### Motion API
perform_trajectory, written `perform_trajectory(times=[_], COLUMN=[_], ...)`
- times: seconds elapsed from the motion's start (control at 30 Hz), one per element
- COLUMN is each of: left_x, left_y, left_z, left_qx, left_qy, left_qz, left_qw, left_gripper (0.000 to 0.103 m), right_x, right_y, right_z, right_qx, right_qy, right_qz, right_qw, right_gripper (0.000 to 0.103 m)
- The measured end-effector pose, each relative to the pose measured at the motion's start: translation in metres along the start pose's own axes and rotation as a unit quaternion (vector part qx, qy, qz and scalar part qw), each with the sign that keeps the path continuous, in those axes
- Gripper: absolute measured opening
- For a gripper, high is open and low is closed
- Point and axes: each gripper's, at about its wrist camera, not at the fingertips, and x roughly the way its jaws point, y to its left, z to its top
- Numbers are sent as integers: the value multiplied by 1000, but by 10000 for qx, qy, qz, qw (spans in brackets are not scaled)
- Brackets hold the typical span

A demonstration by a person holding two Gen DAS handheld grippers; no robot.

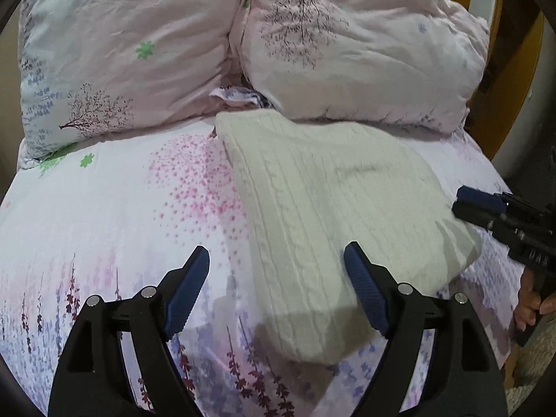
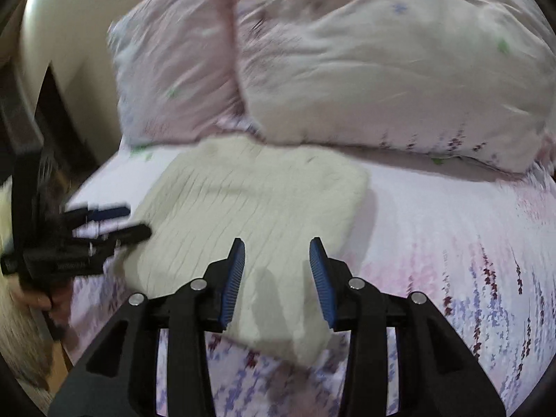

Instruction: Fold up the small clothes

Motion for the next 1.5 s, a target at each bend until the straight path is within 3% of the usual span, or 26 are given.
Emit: perform_trajectory(times=[0.1, 0.3, 0.4, 0.43, 0.57, 0.67, 0.83, 0.97, 1.13, 1.5], left_x=[11, 23, 4, -4, -30, -43, -51, -50, -44, -30], left_y=[-1, 0, -3, -4, -4, -6, -10, -17, -28, -38], left_z=[-1, 0, -7, -11, -30, -47, -71, -85, -96, -105], left_qx=[-25, -283, -172, -109, -78, -75, -75, -40, 16, 54], left_qy=[127, 156, -65, -125, -280, -310, -122, 130, 462, 919], left_qz=[2, -108, -26, 12, 5, 146, 407, 534, 687, 719], left_qw=[9999, 9994, 9998, 9999, 9996, 9994, 9991, 9985, 9966, 9932], left_gripper=[85, 91, 91, 91, 100, 102, 102, 102, 102, 102], right_x=[30, 32, 12, 5, -26, -44, -60, -59, -47, -22], right_y=[7, 3, -1, -2, 3, 4, 6, 18, 38, 40], right_z=[-10, -7, -10, -11, -21, -32, -48, -64, -84, -100], right_qx=[-202, -95, 102, 140, 142, 192, 335, 144, -258, -212], right_qy=[604, 576, 447, 373, 46, -135, -224, 9, 398, 993], right_qz=[-353, -426, -372, -407, -464, -460, -386, -456, -891, -1233], right_qw=[9973, 9974, 9983, 9984, 9988, 9987, 9984, 9989, 9949, 9872], right_gripper=[39, 50, 69, 80, 94, 101, 101, 101, 101, 101])
